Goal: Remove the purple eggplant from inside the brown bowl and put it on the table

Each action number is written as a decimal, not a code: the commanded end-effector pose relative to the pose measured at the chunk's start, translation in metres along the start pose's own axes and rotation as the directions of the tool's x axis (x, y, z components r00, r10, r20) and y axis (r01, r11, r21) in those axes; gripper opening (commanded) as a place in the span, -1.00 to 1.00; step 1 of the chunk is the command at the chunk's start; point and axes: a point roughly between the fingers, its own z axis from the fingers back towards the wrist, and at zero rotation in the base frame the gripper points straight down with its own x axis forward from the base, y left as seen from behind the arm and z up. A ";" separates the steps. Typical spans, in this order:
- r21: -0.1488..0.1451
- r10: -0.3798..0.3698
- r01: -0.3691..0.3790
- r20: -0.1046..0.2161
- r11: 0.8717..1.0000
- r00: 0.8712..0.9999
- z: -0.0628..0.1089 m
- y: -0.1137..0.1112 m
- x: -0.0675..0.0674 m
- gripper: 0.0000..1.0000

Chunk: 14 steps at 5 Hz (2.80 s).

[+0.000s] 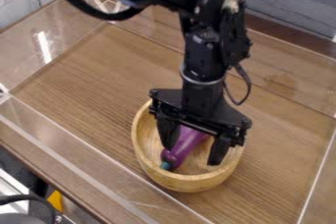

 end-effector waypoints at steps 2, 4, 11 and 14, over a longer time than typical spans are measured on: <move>-0.007 0.021 -0.020 0.082 1.000 0.996 0.000 -0.001 0.010 1.00; 0.000 -0.047 0.048 0.102 0.999 0.994 -0.009 0.000 0.016 1.00; -0.006 0.023 -0.023 0.106 1.000 0.994 -0.031 -0.038 0.020 -1.00; -0.005 0.076 -0.076 0.097 0.997 0.992 -0.047 -0.036 0.023 -1.00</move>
